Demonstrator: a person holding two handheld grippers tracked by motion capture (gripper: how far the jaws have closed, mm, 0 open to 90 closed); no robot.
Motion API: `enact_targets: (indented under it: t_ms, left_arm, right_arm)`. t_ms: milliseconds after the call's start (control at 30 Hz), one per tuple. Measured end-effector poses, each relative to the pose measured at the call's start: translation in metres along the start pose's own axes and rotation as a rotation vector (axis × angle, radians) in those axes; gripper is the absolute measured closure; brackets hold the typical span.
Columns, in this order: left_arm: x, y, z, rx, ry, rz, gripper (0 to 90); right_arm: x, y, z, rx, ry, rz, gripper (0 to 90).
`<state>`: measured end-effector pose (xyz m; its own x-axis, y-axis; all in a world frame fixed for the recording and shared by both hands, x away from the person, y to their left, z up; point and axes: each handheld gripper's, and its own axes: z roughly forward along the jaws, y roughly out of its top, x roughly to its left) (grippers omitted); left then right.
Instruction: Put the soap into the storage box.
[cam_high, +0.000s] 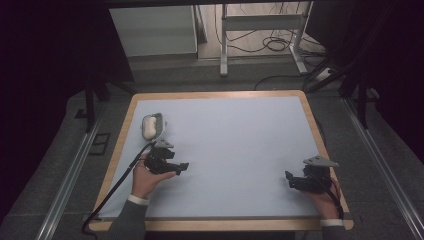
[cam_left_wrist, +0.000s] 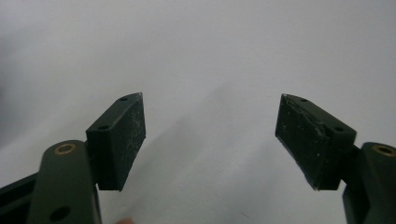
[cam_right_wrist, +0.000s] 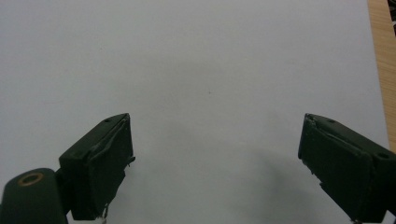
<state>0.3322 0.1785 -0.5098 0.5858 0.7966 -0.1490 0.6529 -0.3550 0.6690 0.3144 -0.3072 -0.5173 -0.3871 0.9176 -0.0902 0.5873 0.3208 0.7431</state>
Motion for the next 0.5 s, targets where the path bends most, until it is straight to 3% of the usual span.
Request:
enact_targets:
  t_ms: [200, 500]
  left_arm:
    - [-0.0013, -0.0097, 0.0057, 0.032, 0.0, 0.011, 25.6]
    - [0.0006, -0.0112, 0.0026, 0.007, -0.01, -0.007, 25.2]
  right_arm:
    - [0.0019, 0.0005, 0.0, -0.007, 0.001, -0.006, 10.0]
    - [0.0045, 0.0021, -0.0021, -0.03, 0.003, -0.018, 10.0]
